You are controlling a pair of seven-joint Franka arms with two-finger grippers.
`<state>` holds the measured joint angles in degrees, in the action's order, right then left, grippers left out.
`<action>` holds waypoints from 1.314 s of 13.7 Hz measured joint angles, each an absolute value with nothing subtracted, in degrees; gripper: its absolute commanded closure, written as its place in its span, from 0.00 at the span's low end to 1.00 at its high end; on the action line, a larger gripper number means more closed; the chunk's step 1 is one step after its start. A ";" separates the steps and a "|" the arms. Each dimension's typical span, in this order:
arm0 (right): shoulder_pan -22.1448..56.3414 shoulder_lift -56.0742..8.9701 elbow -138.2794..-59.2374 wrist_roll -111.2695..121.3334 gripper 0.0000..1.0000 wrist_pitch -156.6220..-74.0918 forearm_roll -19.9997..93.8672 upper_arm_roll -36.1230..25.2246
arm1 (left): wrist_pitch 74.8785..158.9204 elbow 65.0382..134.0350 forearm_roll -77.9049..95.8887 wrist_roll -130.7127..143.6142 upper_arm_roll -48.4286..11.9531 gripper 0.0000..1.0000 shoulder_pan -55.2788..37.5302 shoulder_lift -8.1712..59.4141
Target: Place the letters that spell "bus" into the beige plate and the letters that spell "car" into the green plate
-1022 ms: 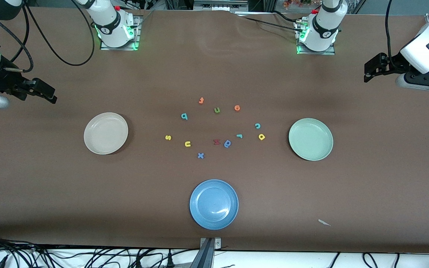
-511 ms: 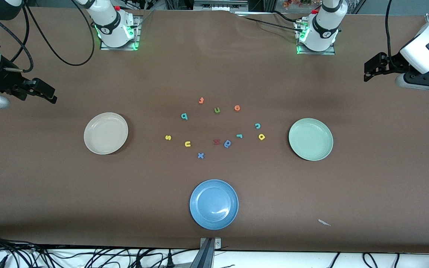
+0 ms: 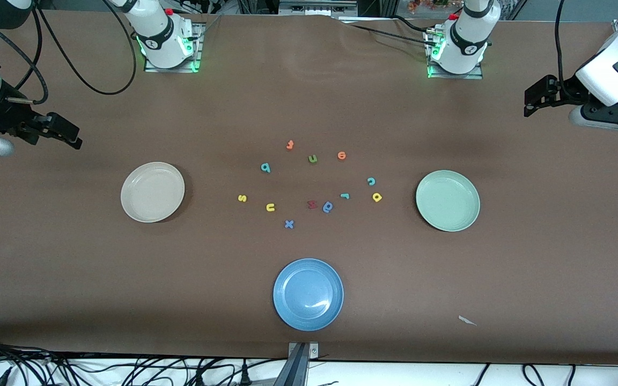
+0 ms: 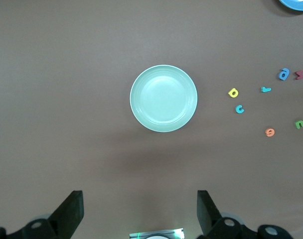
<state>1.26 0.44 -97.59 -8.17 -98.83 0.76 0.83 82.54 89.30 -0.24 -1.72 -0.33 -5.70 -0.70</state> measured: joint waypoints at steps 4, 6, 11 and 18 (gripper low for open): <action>1.26 0.44 -97.59 -8.17 0.00 -98.81 0.76 0.83 | 82.54 89.32 -0.24 -1.67 -0.18 0.00 -5.76 -0.40; 1.26 0.43 -97.59 -8.17 0.00 -98.81 0.77 0.83 | 82.66 89.32 -0.24 -1.66 -0.02 0.00 -5.39 0.07; 1.26 0.41 -97.59 -8.17 0.00 -98.81 0.77 0.83 | 82.76 89.32 -0.24 -1.67 0.01 0.00 -5.10 0.60; 1.26 0.40 -97.59 -8.18 0.00 -98.81 0.77 0.83 | 82.77 89.32 -0.24 -1.66 0.01 0.00 -5.10 0.61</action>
<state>1.26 0.40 -97.59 -8.18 -98.81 0.77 0.83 82.77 89.32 -0.24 -1.66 0.01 -5.10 0.61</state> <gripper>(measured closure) 0.000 0.000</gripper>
